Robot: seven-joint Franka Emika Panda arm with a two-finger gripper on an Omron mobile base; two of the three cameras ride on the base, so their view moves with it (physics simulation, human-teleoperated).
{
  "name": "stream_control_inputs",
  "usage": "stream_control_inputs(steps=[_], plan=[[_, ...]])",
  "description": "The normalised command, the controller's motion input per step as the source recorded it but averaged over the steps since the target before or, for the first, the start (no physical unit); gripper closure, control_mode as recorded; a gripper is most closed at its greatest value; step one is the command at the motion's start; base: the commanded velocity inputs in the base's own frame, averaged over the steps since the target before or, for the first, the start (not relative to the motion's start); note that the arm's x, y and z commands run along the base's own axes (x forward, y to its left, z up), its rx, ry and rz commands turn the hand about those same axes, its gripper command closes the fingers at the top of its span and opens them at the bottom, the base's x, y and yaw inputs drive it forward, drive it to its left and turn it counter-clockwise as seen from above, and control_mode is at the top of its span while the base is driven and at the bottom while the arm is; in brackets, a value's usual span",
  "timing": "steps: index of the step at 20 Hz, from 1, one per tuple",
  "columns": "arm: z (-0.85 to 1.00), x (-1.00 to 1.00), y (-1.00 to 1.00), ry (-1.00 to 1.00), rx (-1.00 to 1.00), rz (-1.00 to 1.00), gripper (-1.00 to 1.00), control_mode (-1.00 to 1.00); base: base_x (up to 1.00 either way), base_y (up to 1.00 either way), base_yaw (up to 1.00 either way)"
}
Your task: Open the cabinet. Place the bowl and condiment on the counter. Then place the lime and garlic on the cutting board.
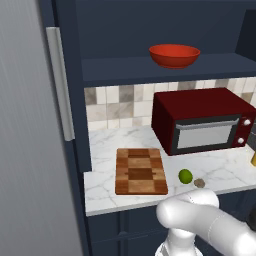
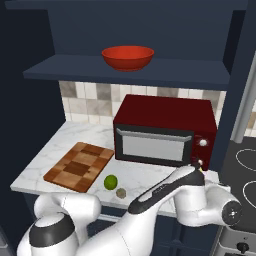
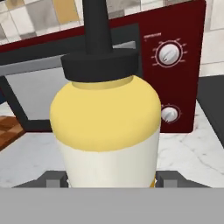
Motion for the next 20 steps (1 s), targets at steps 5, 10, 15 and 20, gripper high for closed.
stream_control_inputs(steps=[5,10,15,20], plan=[[-0.10,-0.16,0.00,-0.16,0.00,0.01,1.00,-1.00,0.00,0.00,0.00],[0.00,0.10,0.00,-0.15,0.00,0.00,1.00,-1.00,0.00,0.00,0.00],[-0.06,0.28,0.00,-0.04,0.00,0.00,1.00,-1.00,0.00,0.00,0.00],[-0.20,0.32,-0.01,0.01,0.00,0.00,1.00,-1.00,0.00,0.00,0.00]])
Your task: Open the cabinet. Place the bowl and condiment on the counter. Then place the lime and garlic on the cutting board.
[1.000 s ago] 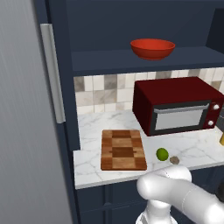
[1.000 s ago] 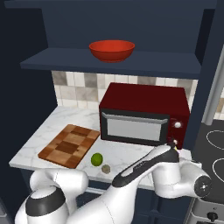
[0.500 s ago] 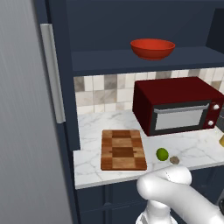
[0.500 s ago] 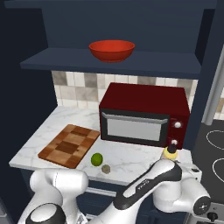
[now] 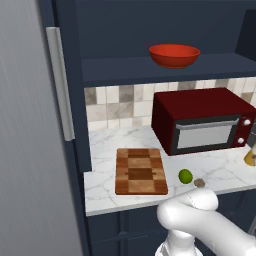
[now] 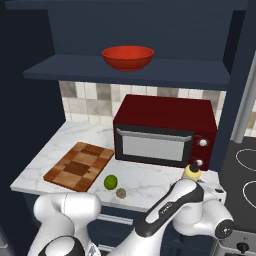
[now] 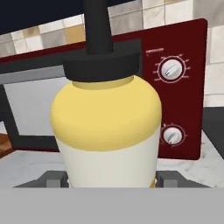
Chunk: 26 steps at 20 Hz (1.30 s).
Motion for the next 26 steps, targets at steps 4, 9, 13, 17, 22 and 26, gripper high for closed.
stream_control_inputs(steps=[4,9,13,17,22,26], plan=[[-0.19,0.30,-0.12,0.02,0.00,0.00,1.00,-1.00,0.00,0.00,0.00],[-0.18,0.29,-0.11,0.00,0.00,0.00,1.00,-1.00,0.00,0.00,0.00],[-0.23,0.23,-0.11,0.00,0.00,0.00,1.00,-1.00,0.00,0.00,0.00],[-0.27,0.20,-0.11,0.00,0.00,0.00,1.00,-1.00,0.00,0.00,0.00],[-0.27,0.17,-0.10,0.00,0.00,0.00,1.00,-1.00,0.00,0.00,0.00],[-0.24,0.18,-0.11,0.00,0.00,0.00,1.00,-1.00,0.00,0.00,0.00]])
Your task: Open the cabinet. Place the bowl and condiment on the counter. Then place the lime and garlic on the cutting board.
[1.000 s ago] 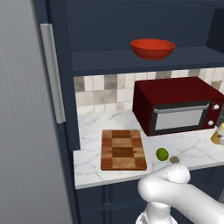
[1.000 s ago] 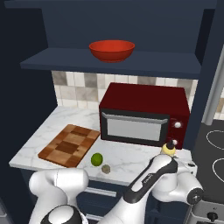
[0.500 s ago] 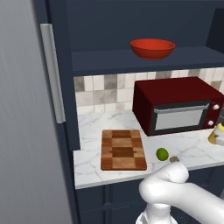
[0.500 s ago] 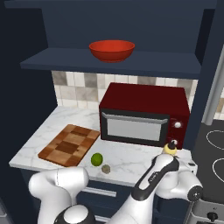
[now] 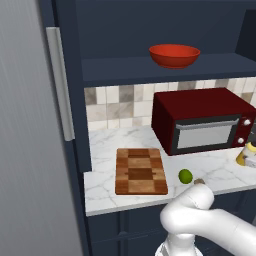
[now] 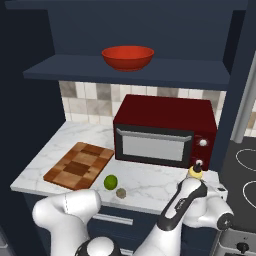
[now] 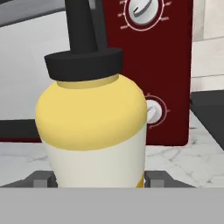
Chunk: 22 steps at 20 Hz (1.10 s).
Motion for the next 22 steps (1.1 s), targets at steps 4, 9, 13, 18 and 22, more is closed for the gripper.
stream_control_inputs(steps=[4,9,13,18,22], plan=[[-0.22,0.18,-0.12,0.00,0.00,0.00,1.00,-1.00,0.00,0.00,0.00],[-0.25,0.15,-0.11,0.00,0.00,0.00,1.00,-1.00,0.00,0.00,0.00],[-0.28,0.01,-0.10,0.00,0.00,0.00,1.00,-1.00,0.00,0.00,0.00],[-0.22,0.00,-0.06,0.00,0.00,0.00,-1.00,-1.00,0.00,0.00,0.00],[-0.17,0.00,-0.03,0.00,0.00,0.00,-1.00,-1.00,0.00,0.00,0.00]])
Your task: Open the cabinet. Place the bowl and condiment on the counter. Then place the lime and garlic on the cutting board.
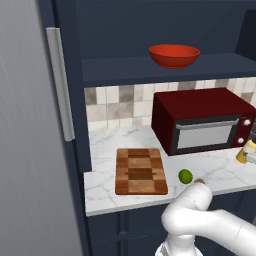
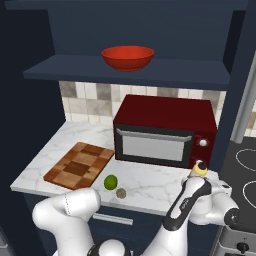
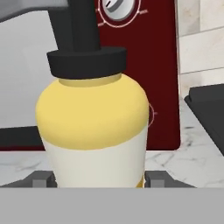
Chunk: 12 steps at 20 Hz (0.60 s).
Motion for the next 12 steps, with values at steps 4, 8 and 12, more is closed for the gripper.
stream_control_inputs(steps=[4,8,12], plan=[[-0.17,0.00,-0.06,0.00,0.00,0.00,-1.00,-1.00,0.00,0.00,0.00],[-0.08,0.00,-0.05,0.00,0.00,0.00,-1.00,-1.00,0.00,0.00,0.00],[-0.04,-0.06,-0.03,0.00,0.00,0.00,-1.00,-1.00,0.00,0.00,0.00]])
